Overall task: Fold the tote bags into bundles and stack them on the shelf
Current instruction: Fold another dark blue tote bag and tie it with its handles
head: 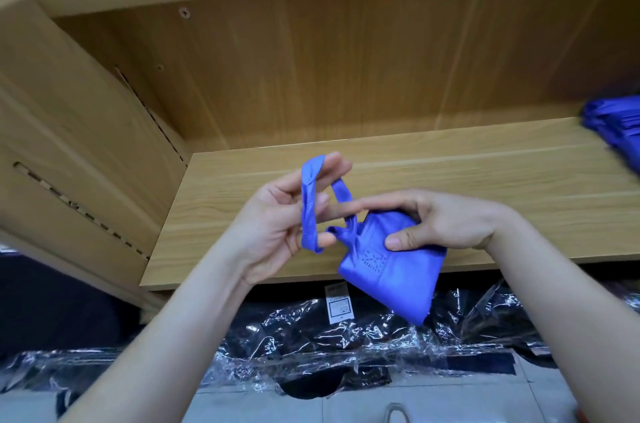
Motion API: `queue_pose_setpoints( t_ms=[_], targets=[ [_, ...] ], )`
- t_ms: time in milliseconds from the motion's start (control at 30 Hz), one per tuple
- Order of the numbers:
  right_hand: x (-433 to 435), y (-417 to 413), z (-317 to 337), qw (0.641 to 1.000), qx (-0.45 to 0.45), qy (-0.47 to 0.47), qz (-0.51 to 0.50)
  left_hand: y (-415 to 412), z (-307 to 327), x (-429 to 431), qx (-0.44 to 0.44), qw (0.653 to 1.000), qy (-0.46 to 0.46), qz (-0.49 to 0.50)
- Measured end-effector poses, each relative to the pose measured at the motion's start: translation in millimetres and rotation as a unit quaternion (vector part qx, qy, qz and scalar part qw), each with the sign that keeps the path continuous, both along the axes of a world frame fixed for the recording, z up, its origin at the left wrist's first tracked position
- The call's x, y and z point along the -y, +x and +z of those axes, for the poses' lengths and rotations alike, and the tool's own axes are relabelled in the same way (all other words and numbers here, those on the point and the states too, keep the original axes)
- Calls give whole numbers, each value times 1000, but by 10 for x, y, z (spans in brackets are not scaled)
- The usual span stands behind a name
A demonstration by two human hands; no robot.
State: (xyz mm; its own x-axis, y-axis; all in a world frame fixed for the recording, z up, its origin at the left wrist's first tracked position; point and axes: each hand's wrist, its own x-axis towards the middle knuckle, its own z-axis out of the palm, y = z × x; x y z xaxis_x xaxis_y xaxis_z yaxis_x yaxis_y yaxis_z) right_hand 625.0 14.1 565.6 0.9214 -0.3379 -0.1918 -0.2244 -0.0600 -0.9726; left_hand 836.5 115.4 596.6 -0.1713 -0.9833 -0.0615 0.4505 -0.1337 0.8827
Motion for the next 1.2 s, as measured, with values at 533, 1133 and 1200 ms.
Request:
queue_pose_setpoints(
  t_ms=[533, 1133, 1200],
  targets=[
    [-181, 213, -24, 981, -84, -163, -68, -23, -386, 37, 238, 971, 23, 31],
    [69, 7, 99, 995, -9, 4, -100, 204, 106, 4, 444, 878, -163, -78],
    [73, -17, -31, 982, 75, 97, -146, 133, -26, -82, 288, 947, -123, -67]
  ],
)
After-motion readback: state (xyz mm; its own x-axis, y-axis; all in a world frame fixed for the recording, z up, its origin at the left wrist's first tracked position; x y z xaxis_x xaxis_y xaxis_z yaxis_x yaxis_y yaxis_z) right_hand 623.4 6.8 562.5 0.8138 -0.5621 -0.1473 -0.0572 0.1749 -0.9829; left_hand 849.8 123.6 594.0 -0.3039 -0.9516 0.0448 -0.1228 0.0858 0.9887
